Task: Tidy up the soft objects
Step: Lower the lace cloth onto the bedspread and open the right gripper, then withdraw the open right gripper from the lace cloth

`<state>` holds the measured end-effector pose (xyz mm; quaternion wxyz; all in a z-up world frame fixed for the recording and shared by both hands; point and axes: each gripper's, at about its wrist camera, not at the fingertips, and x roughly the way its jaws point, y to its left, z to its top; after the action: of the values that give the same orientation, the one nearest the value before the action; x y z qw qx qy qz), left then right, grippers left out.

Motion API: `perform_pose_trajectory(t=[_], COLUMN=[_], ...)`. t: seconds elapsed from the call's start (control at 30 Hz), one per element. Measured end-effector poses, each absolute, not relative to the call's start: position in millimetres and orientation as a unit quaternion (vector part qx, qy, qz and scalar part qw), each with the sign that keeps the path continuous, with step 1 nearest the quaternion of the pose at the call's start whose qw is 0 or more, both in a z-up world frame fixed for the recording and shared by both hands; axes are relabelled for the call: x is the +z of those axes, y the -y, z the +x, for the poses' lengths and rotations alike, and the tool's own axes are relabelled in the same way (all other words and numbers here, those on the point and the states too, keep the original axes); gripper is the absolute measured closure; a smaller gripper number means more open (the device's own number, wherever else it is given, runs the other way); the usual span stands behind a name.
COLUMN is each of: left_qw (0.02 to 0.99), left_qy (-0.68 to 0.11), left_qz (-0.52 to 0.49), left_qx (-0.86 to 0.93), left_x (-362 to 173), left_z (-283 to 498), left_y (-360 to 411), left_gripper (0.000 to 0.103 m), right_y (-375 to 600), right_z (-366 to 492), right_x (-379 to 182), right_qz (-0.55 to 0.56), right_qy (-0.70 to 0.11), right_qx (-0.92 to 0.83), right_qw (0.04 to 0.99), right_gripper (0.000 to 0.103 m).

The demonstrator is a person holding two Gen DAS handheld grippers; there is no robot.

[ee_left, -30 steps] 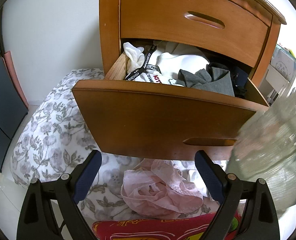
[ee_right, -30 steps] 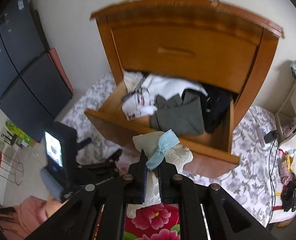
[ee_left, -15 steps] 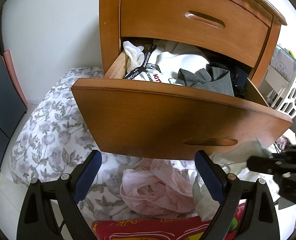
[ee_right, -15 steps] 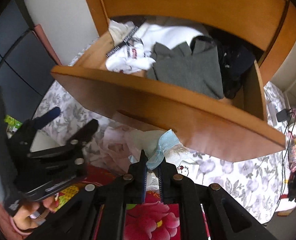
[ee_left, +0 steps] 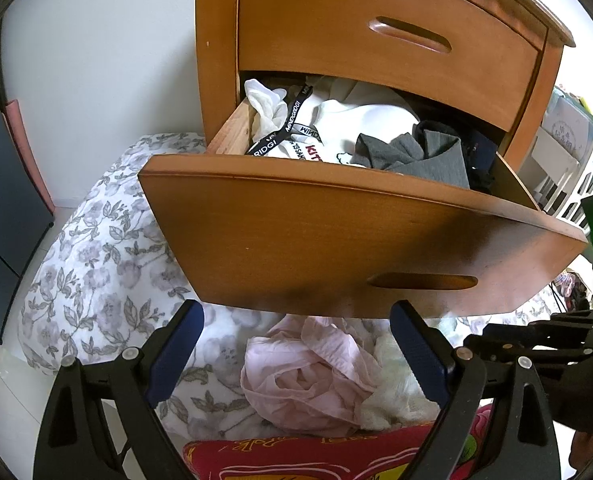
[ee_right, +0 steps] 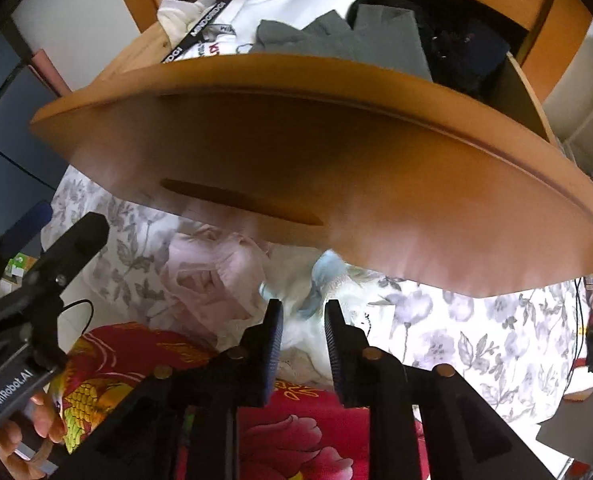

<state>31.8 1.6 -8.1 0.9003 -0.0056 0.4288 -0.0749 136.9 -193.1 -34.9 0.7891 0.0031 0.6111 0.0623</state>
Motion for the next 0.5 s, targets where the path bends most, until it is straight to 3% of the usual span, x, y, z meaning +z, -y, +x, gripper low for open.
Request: perform_pose_trajectory(t=[0.1, 0.17, 0.2, 0.23, 0.4, 0.5], left_qw=[0.9, 0.9, 0.899, 0.899, 0.899, 0.898], left_qy=[-0.43, -0.43, -0.431, -0.431, -0.433, -0.435], left_qz=[-0.004, -0.002, -0.001, 0.0, 0.0, 0.001], left_qx=[-0.075, -0.074, -0.074, -0.074, -0.074, -0.074], left_x=[-9.0, -9.4, -9.3, -9.6, -9.6, -10.4], left_z=[31.7, 31.6, 32.2, 31.9, 32.6, 32.5], left_y=[-1.3, -1.0, -1.2, -0.7, -0.9, -1.2], left_gripper=[0.009, 0.009, 0.009, 0.009, 0.009, 0.009], right_y=[198.1, 200.4, 201.2, 201.5, 203.3, 202.9], right_z=[134.7, 132.2, 131.5, 130.3, 126.0, 122.2], right_x=[-31.1, -29.1, -29.4, -29.3, -34.0, -38.4], right_qz=[0.01, 0.009, 0.008, 0.009, 0.025, 0.03], right_qy=[-0.603, -0.596, -0.593, -0.59, -0.588, -0.588], right_qx=[0.057, 0.051, 0.047, 0.045, 0.038, 0.028], right_qw=[0.795, 0.801, 0.804, 0.806, 0.808, 0.808], right_gripper=[0.075, 0.059, 0.045, 0.037, 0.024, 0.022])
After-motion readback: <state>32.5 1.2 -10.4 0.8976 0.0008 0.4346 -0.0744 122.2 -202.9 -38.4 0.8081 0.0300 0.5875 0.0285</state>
